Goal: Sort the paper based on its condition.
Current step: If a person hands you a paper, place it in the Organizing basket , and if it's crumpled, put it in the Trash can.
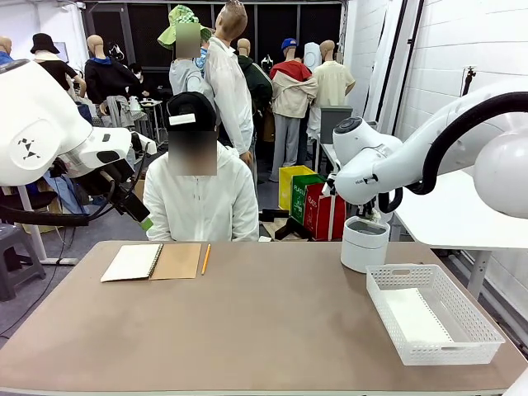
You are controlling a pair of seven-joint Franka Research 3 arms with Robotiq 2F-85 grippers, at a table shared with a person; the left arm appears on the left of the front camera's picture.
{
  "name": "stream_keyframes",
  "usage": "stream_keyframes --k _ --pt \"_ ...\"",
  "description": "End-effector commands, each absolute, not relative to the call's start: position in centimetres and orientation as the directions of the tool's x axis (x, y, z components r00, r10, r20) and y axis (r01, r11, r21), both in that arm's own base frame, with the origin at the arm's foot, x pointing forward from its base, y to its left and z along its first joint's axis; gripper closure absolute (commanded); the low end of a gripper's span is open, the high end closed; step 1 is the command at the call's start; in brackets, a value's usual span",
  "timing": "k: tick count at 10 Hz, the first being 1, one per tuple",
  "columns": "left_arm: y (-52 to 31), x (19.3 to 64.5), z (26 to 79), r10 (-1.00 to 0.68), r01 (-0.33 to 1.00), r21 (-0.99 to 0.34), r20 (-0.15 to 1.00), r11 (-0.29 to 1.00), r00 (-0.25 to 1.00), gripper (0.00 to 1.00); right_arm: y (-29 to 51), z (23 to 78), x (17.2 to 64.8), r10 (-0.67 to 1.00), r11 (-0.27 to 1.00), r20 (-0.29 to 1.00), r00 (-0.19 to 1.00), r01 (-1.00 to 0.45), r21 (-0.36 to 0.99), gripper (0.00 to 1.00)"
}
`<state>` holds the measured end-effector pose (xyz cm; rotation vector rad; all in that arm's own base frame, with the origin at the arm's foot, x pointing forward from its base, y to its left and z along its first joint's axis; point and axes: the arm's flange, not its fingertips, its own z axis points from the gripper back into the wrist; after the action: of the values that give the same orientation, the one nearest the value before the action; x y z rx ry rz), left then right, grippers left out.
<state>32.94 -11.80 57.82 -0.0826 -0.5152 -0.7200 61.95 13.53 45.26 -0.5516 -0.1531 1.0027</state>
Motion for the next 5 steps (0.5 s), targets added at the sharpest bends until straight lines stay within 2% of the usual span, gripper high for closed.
stream_keyframes --k 1,3,4,5 --pt "-11.74 32.94 57.87 -0.612 0.66 0.089 0.483 0.746 0.627 0.0 13.65 44.79 63.13 0.822 0.429 -0.114 0.558 -0.738 -0.52 0.86" --pt "-11.74 32.94 57.87 -0.612 0.66 0.089 0.483 0.746 0.627 0.0 13.64 44.65 63.39 0.821 0.434 -0.109 0.56 -0.737 -0.518 0.86" --pt "-11.74 32.94 57.87 -0.612 0.66 0.089 0.483 0.746 0.627 0.0 13.55 44.55 63.61 0.818 0.439 -0.106 0.565 -0.733 -0.519 0.74" --pt "-11.74 32.94 57.87 -0.612 0.66 0.089 0.483 0.746 0.627 0.0 13.49 44.47 63.76 0.818 0.443 -0.1 0.567 -0.73 -0.519 0.54"
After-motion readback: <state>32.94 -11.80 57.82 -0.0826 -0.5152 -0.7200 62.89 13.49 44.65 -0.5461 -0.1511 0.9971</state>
